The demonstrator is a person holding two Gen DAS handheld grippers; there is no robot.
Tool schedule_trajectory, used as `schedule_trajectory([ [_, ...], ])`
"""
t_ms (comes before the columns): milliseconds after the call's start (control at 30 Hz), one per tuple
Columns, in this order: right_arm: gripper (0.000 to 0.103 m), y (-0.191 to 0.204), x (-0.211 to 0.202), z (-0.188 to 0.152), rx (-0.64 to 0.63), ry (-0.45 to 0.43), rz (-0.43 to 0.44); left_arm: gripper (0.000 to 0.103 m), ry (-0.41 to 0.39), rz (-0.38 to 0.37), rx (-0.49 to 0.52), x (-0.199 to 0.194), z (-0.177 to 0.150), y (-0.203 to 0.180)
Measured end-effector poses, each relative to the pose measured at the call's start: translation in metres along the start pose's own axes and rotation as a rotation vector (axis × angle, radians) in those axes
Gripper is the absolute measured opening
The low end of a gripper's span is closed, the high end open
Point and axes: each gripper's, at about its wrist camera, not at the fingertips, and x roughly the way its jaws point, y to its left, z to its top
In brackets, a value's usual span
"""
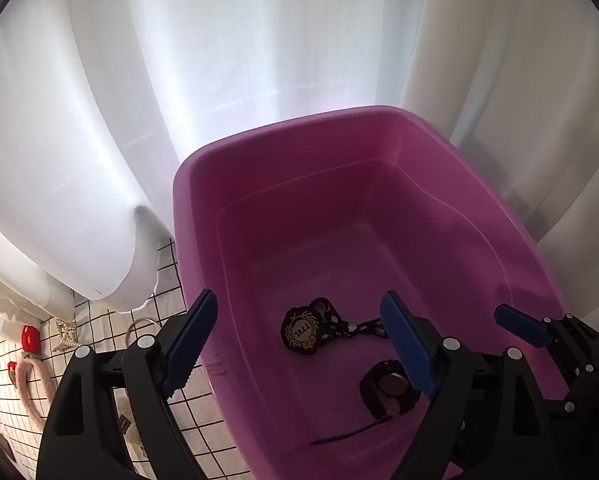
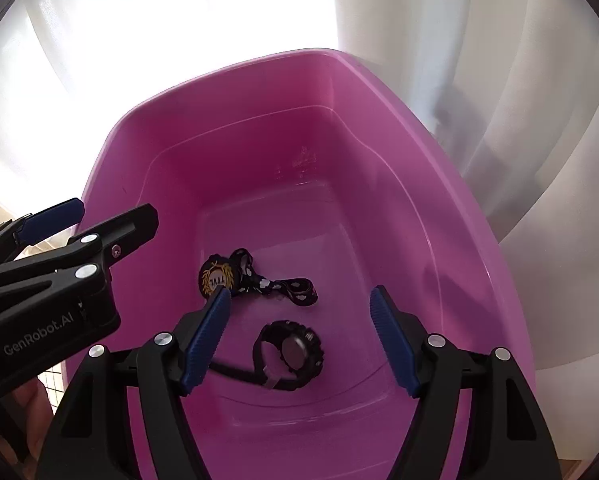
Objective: Organize jewelry
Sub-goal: 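Carry lanyard and watch into the pink tub and open both tools, then withdraw both tools from the tub toward the headband and pom-pom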
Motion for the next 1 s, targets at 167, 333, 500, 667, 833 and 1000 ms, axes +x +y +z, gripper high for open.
schedule_trajectory([
  [167,0.069,0.0,-0.005,-0.003,0.003,-0.012,0.006,0.089,0.002,-0.016,-0.031,-0.008,-0.001,0.006],
  [333,0.069,0.005,-0.015,-0.009,0.006,-0.031,0.018,0.089,-0.014,-0.04,-0.076,-0.022,0.001,0.018],
  [500,0.069,0.023,-0.036,-0.014,-0.011,-0.08,0.035,0.089,-0.081,-0.019,-0.084,-0.057,0.0,0.035],
  [667,0.069,0.057,-0.056,-0.023,-0.048,-0.134,0.061,0.09,-0.14,0.003,-0.128,-0.099,-0.016,0.074],
  [833,0.069,0.106,-0.068,-0.031,-0.099,-0.161,0.117,0.093,-0.163,0.036,-0.189,-0.13,-0.046,0.134],
  [1000,0.069,0.158,-0.077,-0.038,-0.142,-0.185,0.193,0.094,-0.169,0.102,-0.279,-0.15,-0.093,0.205],
])
